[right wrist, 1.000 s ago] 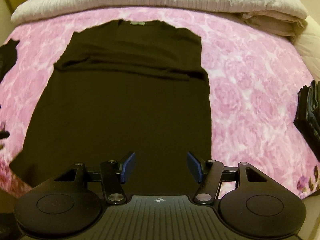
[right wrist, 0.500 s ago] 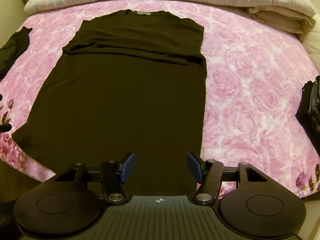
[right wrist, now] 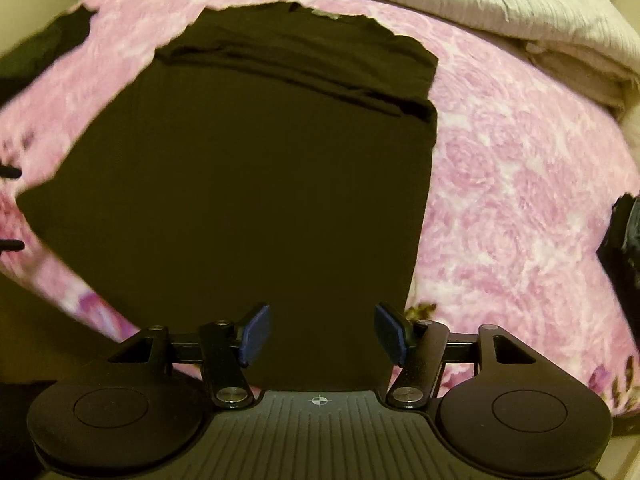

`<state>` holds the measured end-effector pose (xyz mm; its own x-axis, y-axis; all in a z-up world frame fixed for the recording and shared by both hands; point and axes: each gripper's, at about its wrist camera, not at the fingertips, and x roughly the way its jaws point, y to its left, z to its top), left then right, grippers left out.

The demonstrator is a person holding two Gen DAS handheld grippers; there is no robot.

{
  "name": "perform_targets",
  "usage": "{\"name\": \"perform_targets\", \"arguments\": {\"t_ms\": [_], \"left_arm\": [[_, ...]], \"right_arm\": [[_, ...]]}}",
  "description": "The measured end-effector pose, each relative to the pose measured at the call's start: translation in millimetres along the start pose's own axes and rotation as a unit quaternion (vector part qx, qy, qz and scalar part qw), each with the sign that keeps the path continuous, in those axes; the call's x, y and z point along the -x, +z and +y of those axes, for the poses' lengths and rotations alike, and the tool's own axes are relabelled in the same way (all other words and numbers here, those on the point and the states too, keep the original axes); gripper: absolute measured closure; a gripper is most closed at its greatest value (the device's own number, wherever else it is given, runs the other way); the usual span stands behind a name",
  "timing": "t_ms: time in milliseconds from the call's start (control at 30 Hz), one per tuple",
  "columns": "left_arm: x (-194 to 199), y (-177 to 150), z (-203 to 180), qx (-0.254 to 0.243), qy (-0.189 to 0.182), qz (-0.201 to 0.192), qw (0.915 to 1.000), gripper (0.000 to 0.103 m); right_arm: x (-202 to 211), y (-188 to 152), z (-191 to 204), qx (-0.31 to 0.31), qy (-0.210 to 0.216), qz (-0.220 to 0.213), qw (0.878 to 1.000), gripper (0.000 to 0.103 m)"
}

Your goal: Fold clothes

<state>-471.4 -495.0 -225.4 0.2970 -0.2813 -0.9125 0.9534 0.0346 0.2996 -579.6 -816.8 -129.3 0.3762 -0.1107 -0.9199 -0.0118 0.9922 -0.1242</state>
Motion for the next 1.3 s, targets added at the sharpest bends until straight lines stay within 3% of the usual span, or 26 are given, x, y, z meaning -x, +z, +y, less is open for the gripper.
{"name": "perform_targets", "arguments": {"t_ms": [233,300,367,467,533,667,900,1000,1067,1167,1300], "left_arm": [[-48.9,-38.0,-18.0,-0.104,0.019,-0.010,0.9944,0.038],[-51.6,-42.4,-13.5,-0.100,0.011,-0.022,0.9947,0.035],[-52.4,-40.9,-0.6,-0.058,-0.010,-0.018,0.9981,0.045],[-50.2,-38.0,19.1,-0.002,-0.027,-0.011,0.9996,0.051],[-47.2,-37.0,30.3,0.010,0.001,-0.014,0.9998,0.054],[-42.7,-34.5,63.0,0.059,0.008,-0.031,0.9978,0.053],[-45.2,-20.3,81.5,0.061,0.019,-0.041,0.9971,0.053],[-43.7,-19.5,80.8,0.060,0.022,-0.041,0.9971,0.053],[-40.4,-21.0,77.8,0.057,0.022,-0.041,0.9973,0.051],[-32.6,-27.0,61.0,0.016,0.023,-0.048,0.9984,0.041],[-37.4,-30.6,32.9,-0.077,0.052,-0.045,0.9947,0.040]], "right_arm": [[-23.9,-31.8,40.4,0.076,-0.011,-0.011,0.997,0.035],[-29.2,-38.4,50.5,0.091,-0.010,-0.015,0.996,0.035],[-33.7,-41.7,60.0,0.103,-0.003,-0.014,0.995,0.035],[-39.0,-44.5,74.8,0.121,0.008,-0.016,0.993,0.035],[-39.9,-42.9,85.0,0.139,0.014,-0.023,0.990,0.035],[-44.2,-37.6,105.8,0.190,0.028,-0.040,0.981,0.035],[-65.8,-28.6,144.8,0.278,0.048,-0.065,0.957,0.034],[-83.1,-28.0,153.1,0.310,0.047,-0.051,0.948,0.035],[-88.2,-23.0,149.2,0.299,0.056,-0.044,0.951,0.035],[-87.4,-9.6,129.6,0.243,0.078,-0.042,0.966,0.044],[-88.2,-0.1,111.9,0.204,0.086,-0.034,0.975,0.049]]}}
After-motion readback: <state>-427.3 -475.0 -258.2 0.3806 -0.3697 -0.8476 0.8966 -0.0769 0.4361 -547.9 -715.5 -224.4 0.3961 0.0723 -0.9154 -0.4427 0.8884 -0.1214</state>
